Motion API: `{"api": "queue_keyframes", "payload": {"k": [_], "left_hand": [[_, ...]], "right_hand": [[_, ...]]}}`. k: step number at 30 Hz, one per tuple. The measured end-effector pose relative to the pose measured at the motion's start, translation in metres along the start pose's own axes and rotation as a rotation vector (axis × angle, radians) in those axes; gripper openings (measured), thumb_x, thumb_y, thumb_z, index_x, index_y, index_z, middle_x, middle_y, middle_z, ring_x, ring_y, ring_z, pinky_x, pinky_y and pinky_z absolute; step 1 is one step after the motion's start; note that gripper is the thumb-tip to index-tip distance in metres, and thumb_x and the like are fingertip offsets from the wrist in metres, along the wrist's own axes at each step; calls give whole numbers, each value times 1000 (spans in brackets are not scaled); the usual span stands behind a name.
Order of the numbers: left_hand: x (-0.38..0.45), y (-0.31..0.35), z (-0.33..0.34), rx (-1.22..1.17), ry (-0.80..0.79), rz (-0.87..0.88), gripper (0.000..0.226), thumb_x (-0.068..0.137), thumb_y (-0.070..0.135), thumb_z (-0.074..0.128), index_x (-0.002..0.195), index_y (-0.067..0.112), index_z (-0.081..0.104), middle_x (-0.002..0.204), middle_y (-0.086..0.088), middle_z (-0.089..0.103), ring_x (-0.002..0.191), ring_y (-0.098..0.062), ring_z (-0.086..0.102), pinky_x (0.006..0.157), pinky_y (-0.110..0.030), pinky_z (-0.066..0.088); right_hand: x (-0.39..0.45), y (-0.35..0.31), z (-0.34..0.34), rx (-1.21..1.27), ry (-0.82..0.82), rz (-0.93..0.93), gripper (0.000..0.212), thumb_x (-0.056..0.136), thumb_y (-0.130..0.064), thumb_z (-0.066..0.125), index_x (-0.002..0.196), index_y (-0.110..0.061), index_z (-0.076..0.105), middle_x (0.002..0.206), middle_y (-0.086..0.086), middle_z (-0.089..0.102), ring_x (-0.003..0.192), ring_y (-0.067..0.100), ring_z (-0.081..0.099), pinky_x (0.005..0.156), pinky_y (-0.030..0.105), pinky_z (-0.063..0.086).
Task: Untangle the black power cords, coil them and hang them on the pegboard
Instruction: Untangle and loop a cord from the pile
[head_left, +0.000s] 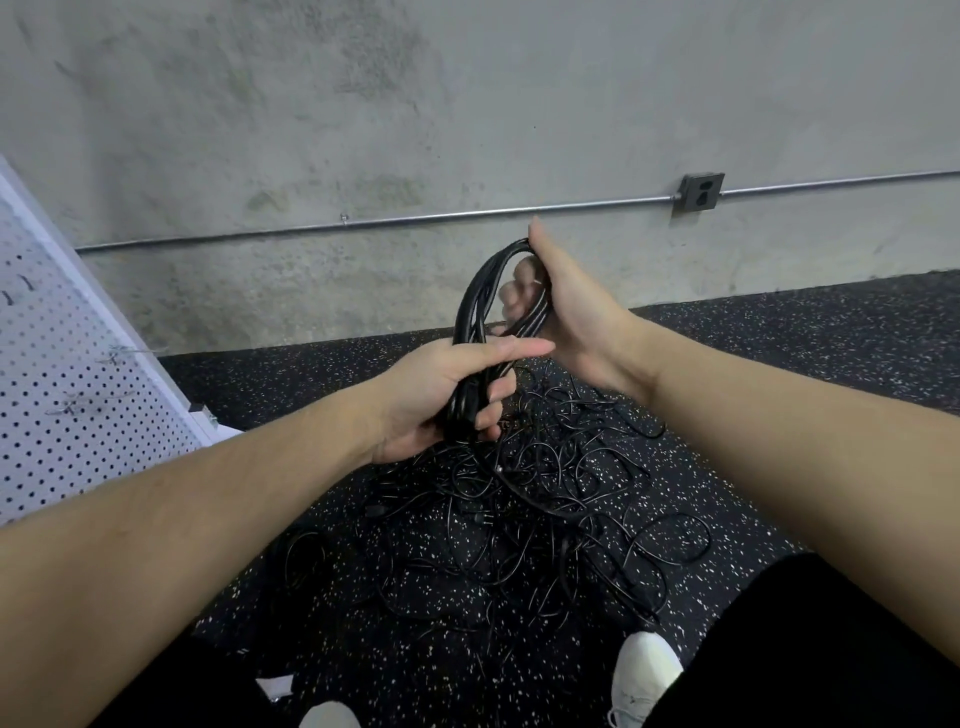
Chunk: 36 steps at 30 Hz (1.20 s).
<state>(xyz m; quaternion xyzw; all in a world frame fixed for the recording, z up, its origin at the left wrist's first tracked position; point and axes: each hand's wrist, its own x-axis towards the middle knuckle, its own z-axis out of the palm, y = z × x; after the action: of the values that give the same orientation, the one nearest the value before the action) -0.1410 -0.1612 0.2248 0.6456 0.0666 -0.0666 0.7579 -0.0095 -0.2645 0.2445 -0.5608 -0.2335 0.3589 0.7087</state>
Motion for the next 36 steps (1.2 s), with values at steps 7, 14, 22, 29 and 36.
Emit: {"api": "queue_keyframes", "payload": {"k": [7, 14, 22, 29, 36], "left_hand": [[7, 3, -19, -112, 168, 140, 38, 85, 39, 64, 119, 28, 77, 72, 3, 45, 53, -11, 43, 61, -27, 45], [13, 4, -24, -120, 395, 164, 36, 88, 35, 71, 121, 22, 73, 66, 4, 45, 52, -11, 40, 51, -25, 43], [11, -21, -59, 318, 604, -3, 19, 103, 31, 58, 108, 35, 76, 66, 4, 50, 49, -12, 48, 49, -29, 45], [15, -16, -39, 556, 554, -26, 49, 98, 66, 49, 105, 29, 80, 52, 16, 51, 66, -15, 52, 74, -31, 43], [3, -10, -42, 782, 411, 59, 76, 69, 85, 40, 105, 29, 78, 59, 10, 44, 58, -11, 44, 59, -30, 33]], "right_hand": [[-17, 39, -19, -570, -500, 230, 42, 98, -39, 30, 124, -24, 59, 118, -2, 73, 116, 12, 65, 118, 52, 31], [-25, 34, -7, -1075, -526, 137, 25, 102, -36, 57, 85, -19, 52, 57, -5, 53, 51, 14, 51, 70, 42, 52], [-32, -2, -21, -934, -426, 44, 20, 99, -31, 62, 83, -19, 64, 54, -8, 44, 47, 7, 40, 62, 27, 43], [-19, -5, -16, -668, -5, -208, 26, 85, -29, 81, 69, -25, 61, 49, -13, 52, 45, 5, 45, 48, 19, 36], [-18, -13, -19, -655, -109, -116, 14, 88, -33, 76, 84, -23, 67, 49, -10, 47, 42, 5, 36, 45, 22, 29]]}}
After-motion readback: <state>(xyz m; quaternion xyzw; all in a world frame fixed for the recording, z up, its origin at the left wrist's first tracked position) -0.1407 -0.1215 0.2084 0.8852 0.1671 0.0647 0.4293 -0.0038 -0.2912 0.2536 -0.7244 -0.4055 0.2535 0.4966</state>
